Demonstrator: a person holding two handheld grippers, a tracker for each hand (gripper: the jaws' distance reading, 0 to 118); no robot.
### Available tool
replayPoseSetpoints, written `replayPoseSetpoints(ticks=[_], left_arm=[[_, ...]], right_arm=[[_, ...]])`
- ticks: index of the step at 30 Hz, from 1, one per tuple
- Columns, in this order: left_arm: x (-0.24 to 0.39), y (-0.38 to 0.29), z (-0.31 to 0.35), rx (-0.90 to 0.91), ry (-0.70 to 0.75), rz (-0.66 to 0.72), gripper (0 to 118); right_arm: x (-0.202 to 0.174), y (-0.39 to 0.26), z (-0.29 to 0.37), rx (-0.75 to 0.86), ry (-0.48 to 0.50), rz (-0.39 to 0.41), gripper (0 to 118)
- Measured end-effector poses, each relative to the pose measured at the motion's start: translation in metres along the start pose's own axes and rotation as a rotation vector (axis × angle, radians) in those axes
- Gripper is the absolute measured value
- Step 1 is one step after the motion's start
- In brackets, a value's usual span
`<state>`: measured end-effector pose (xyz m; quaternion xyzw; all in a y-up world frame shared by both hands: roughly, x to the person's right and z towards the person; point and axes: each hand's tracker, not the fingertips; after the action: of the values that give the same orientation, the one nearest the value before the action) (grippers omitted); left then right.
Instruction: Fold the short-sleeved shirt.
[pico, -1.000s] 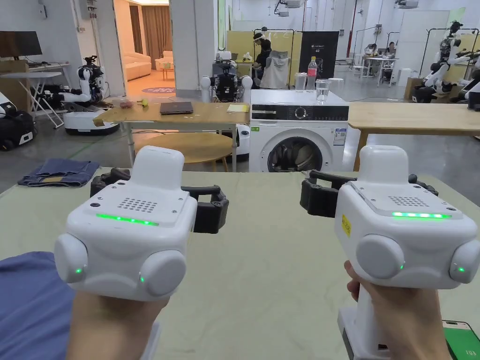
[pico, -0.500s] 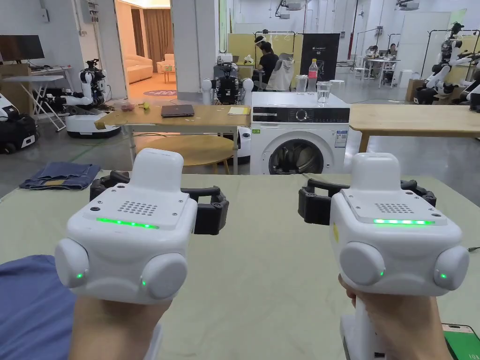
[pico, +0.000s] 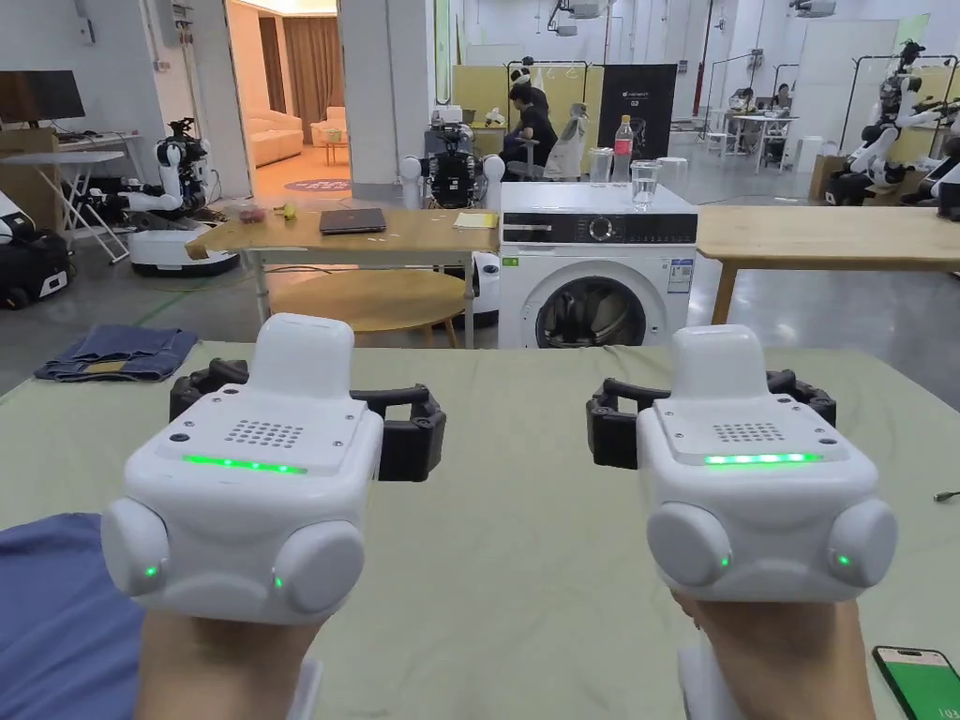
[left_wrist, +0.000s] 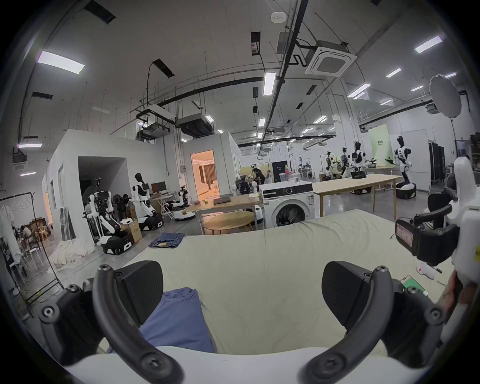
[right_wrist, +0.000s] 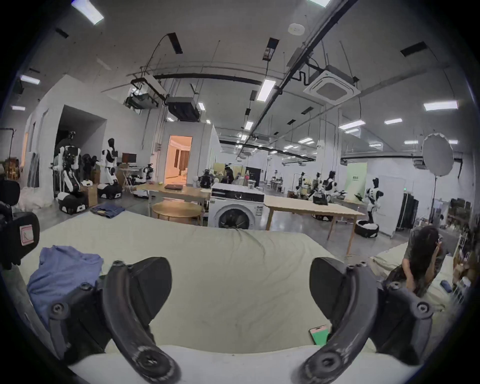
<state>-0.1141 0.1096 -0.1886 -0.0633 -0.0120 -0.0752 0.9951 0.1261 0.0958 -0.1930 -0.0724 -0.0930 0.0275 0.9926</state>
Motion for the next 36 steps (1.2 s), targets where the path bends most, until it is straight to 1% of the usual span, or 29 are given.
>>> replayPoseSetpoints(ticks=[2,3,8,16,21,23,26,27,28,29,30,31,32,33,34,36], left_arm=[[-0.002,-0.003,-0.002,-0.007,0.005,0.001,118],[-0.003,-0.004,-0.002,-0.008,0.010,0.002,118],[-0.005,-0.007,-0.006,-0.015,0.017,0.004,118],[0.000,-0.009,-0.012,-0.017,0.008,0.000,118],[0.002,-0.010,-0.015,-0.022,0.006,-0.005,118],[0.001,-0.011,-0.017,-0.023,0.001,0.005,118],[0.000,-0.012,-0.019,-0.022,-0.011,0.013,118],[0.000,-0.011,-0.017,-0.023,-0.014,0.011,118],[0.000,-0.011,-0.017,-0.023,-0.026,0.010,118],[-0.001,-0.011,-0.016,-0.012,-0.031,0.012,113],[-0.001,-0.011,-0.015,-0.001,-0.030,0.012,85],[-0.001,-0.010,-0.014,-0.003,-0.028,0.011,35],[-0.002,-0.012,-0.016,-0.014,-0.003,0.017,0],[-0.006,-0.011,-0.016,-0.003,-0.030,0.028,0],[-0.008,-0.011,-0.017,-0.011,-0.046,0.028,0],[-0.015,-0.013,-0.017,-0.014,0.005,0.006,0]], right_arm=[[0.007,-0.001,0.001,-0.008,0.031,-0.070,108],[0.009,-0.001,0.000,0.002,0.039,-0.079,108],[0.007,-0.004,-0.002,0.028,0.008,-0.011,108],[0.006,-0.008,-0.007,0.004,0.018,-0.011,108],[0.005,-0.009,-0.007,0.022,0.009,0.025,108],[0.006,-0.009,-0.007,0.025,0.009,0.024,108],[0.006,-0.008,-0.007,0.010,0.036,0.015,108],[0.005,-0.008,-0.007,0.009,0.034,0.015,108],[0.004,-0.008,-0.007,0.002,0.009,0.019,108],[0.005,-0.008,-0.004,0.013,0.011,0.014,105],[0.006,-0.008,-0.001,0.039,0.015,0.003,79],[0.005,-0.006,-0.001,0.036,-0.006,0.008,31],[0.009,0.002,0.001,0.028,-0.059,0.042,0],[0.011,0.012,0.004,0.055,-0.030,0.028,0],[0.012,0.020,0.006,0.053,-0.021,0.026,0],[0.010,0.035,0.008,0.052,-0.009,0.027,0]])
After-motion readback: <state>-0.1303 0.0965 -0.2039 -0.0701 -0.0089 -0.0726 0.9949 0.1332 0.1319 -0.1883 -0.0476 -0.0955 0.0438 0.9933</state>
